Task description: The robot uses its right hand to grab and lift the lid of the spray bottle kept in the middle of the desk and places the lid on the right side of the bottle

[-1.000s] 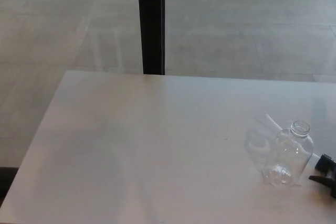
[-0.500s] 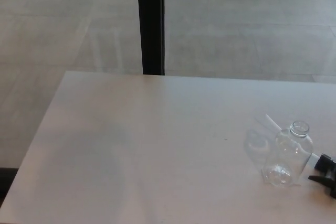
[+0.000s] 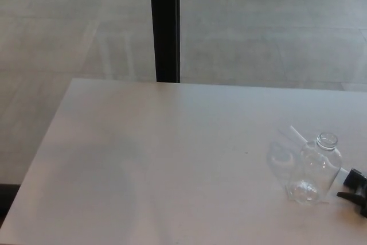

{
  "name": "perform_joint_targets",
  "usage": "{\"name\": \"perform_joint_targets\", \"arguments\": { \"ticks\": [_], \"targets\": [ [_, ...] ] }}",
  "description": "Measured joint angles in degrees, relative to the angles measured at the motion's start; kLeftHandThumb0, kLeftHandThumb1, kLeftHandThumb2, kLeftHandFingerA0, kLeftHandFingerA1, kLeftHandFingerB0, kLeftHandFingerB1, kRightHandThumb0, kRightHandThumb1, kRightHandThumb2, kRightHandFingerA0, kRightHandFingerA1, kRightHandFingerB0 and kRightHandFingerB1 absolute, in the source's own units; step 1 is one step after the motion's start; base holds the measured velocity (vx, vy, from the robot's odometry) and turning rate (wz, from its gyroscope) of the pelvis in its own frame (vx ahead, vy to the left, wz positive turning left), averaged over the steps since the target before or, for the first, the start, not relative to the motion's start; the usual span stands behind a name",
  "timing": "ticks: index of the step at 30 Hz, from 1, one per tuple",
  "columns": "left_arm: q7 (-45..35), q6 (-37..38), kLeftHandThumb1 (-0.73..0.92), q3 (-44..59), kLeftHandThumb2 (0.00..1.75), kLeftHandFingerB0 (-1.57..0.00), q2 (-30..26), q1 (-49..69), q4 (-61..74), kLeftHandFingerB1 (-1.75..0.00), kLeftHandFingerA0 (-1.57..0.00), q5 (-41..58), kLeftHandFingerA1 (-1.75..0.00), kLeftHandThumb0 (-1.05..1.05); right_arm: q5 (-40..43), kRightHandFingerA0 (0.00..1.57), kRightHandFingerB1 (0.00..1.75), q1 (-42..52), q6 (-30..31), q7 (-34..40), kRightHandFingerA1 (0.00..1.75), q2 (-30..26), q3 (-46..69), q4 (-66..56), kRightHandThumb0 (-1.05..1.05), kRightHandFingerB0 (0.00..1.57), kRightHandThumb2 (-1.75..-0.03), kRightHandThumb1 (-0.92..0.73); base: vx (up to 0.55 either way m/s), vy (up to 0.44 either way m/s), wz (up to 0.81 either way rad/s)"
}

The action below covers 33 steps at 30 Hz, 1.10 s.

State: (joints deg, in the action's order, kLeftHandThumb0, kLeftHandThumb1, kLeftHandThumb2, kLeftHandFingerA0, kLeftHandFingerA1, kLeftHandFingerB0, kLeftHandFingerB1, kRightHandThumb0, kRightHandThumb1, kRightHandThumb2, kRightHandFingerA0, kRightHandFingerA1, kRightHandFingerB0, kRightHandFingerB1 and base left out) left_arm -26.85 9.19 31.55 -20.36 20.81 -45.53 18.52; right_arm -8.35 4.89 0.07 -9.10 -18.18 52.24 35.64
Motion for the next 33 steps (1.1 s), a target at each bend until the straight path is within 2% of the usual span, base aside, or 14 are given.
{"name": "perform_joint_targets", "arguments": {
  "ticks": [1, 4, 5, 6, 9, 13, 15, 17, 20, 21, 28, 29, 31, 33],
  "targets": [
    [0.1, 0.0, 0.91, -0.1, 0.67, -0.40, -0.1, -0.1, -0.2, -0.38, -0.55, -0.1, -0.50, -0.87, 0.9, 0.08, 0.17, 0.5, -0.7, 0.0, 0.67, 1.0, 0.9, 2.2, -0.82, 0.00, -0.64, -0.79, 0.00, 0.000, 0.00],
    [0.4, -0.1, 0.90, -0.7, 0.67, -0.41, -0.4, -0.5, -0.9, -0.38, -0.55, -0.3, -0.51, -0.85, 2.9, 0.23, 0.17, 1.7, -2.8, 0.0, 0.85, 3.3, 2.3, 6.7, -0.83, 0.03, -0.98, -0.63, 0.00, 0.000, 0.00],
    [0.5, -0.1, 0.90, -0.8, 0.67, -0.40, -0.5, -0.6, -1.0, -0.38, -0.56, -0.3, -0.51, -0.86, 3.5, 0.06, 0.14, 2.0, -3.5, 0.0, 0.84, 3.8, 2.5, 7.9, -0.80, 0.00, -0.64, -0.79, 0.00, 0.000, 0.00],
    [0.7, -0.2, 0.89, -0.9, 0.67, -0.39, -0.5, -0.8, -1.2, -0.38, -0.56, -0.4, -0.51, -0.89, 4.2, 0.01, 0.08, 2.2, -4.3, 0.0, 0.23, 4.3, 2.6, 9.2, -0.88, 0.00, -1.03, -0.68, 0.00, 0.000, 0.00],
    [1.0, -0.3, 0.89, -1.2, 0.67, -0.40, -0.7, -1.1, -2.2, -0.39, -0.55, -0.4, -0.51, -0.87, 5.6, 0.02, 0.07, 2.7, -6.3, -0.5, 0.24, 4.8, 2.5, 12.3, -0.90, 0.00, -1.03, -0.68, 0.00, 0.000, 0.00],
    [1.4, -0.6, 0.87, -1.2, 0.66, -0.42, -1.3, -1.6, -3.8, -0.39, -0.58, -0.3, -0.51, -0.83, 8.1, 0.01, 0.10, 3.2, -9.4, -1.5, 0.40, 4.8, 2.1, 15.5, -0.87, 0.00, -1.00, -0.65, 0.00, 0.000, 0.00],
    [1.7, -0.7, 0.86, -1.2, 0.67, -0.40, -1.5, -2.0, -4.5, -0.38, -0.54, -0.3, -0.50, -0.81, 9.3, 0.06, 0.16, 3.2, -10.8, -1.9, 0.70, 4.8, 1.7, 16.6, -0.78, 0.00, -0.63, -0.75, 0.00, 0.000, 0.00],
    [2.1, -0.9, 0.66, -1.2, 1.06, -0.31, -2.0, -2.2, -5.3, -0.50, -0.49, -0.4, -0.59, -0.78, 10.8, 0.02, 0.14, 3.4, -12.4, -2.4, 0.14, 4.8, 0.9, 17.2, -0.82, 0.00, -0.97, -0.61, 0.00, 0.000, 0.00],
    [2.6, -1.2, 0.70, -1.1, 1.08, -0.34, -2.3, -2.3, -5.7, -0.51, -0.49, -0.3, -0.60, -0.84, 12.7, 0.06, 0.14, 3.9, -14.5, -3.4, 0.49, 4.6, -0.8, 18.3, -0.83, 0.00, -0.95, -0.56, 0.00, 0.000, 0.00],
    [2.6, -1.4, 0.84, -1.0, 0.65, -0.41, -2.3, -2.3, -5.6, -0.38, -0.55, -0.2, -0.50, -0.79, 13.2, 0.01, 0.13, 4.1, -15.1, -3.6, 0.44, 4.4, -1.4, 18.5, -0.83, 0.00, -0.95, -0.57, 0.00, 0.000, 0.00],
    [3.1, -2.4, 0.84, -0.4, 0.65, -0.40, -2.3, -2.4, -5.2, -0.38, -0.55, 0.2, -0.49, -0.80, 15.6, 0.13, 0.15, 5.3, -19.0, -4.9, 0.39, 2.7, -5.8, 21.7, -0.77, 0.00, -0.59, -0.72, 0.00, 0.000, 0.00],
    [3.1, -2.5, 0.66, -0.4, 1.06, -0.32, -2.3, -2.6, -5.1, -0.51, -0.48, 0.2, -0.59, -0.78, 15.8, 0.06, 0.11, 5.2, -19.4, -5.1, 0.47, 2.2, -6.3, 22.5, -0.84, 0.00, -0.96, -0.58, 0.00, 0.000, 0.00],
    [3.3, -2.7, 0.83, -0.3, 0.65, -0.40, -2.3, -2.8, -5.0, -0.38, -0.57, 0.3, -0.49, -0.79, 16.3, 0.15, 0.19, 4.9, -20.0, -5.3, 0.46, 1.8, -7.1, 23.6, -0.79, 0.00, -0.63, -0.78, 0.00, 0.000, 0.00],
    [3.4, -2.8, 0.66, -0.3, 1.06, -0.31, -2.3, -3.0, -4.9, -0.51, -0.51, 0.3, -0.60, -0.76, 16.7, 0.12, 0.17, 4.7, -20.6, -5.6, 0.51, 1.7, -7.7, 24.4, -0.84, 0.04, -0.77, -0.64, 0.00, 0.000, 0.00]
  ]
}}
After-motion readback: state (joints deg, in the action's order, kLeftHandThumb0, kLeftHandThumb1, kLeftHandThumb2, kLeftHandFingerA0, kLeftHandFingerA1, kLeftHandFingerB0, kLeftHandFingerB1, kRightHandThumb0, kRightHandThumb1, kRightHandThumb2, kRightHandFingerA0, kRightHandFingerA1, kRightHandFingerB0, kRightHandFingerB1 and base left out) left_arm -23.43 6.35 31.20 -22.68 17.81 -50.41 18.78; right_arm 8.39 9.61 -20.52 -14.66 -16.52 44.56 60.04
